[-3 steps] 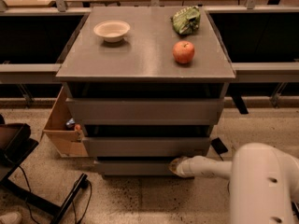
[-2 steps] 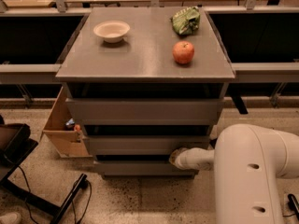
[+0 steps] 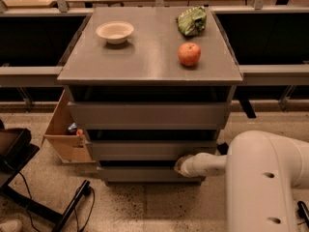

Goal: Close bottom drawer

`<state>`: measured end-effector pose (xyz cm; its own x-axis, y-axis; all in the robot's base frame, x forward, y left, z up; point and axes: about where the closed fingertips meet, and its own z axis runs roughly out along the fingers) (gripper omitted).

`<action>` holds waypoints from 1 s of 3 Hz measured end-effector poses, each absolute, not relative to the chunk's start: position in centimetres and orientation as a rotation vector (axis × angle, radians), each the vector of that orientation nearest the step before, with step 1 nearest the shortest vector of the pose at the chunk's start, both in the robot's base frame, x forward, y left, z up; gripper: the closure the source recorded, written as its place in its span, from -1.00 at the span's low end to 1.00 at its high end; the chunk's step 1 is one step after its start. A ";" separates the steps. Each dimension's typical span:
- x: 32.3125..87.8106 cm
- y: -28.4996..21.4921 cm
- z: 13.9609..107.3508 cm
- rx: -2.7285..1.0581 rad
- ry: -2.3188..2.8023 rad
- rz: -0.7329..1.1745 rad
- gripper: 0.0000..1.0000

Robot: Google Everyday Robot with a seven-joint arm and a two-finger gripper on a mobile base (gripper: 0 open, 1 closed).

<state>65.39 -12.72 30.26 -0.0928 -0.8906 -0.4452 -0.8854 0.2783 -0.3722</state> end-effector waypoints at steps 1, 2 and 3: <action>60.3 -13.6 30.8 -1.684 1.963 0.132 1.00; 53.5 -16.5 32.4 -1.718 2.069 0.275 1.00; 47.8 -19.3 35.3 -1.720 2.187 0.312 1.00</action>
Offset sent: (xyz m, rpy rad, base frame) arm -0.2272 -0.0794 0.0551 0.0438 0.4910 0.0657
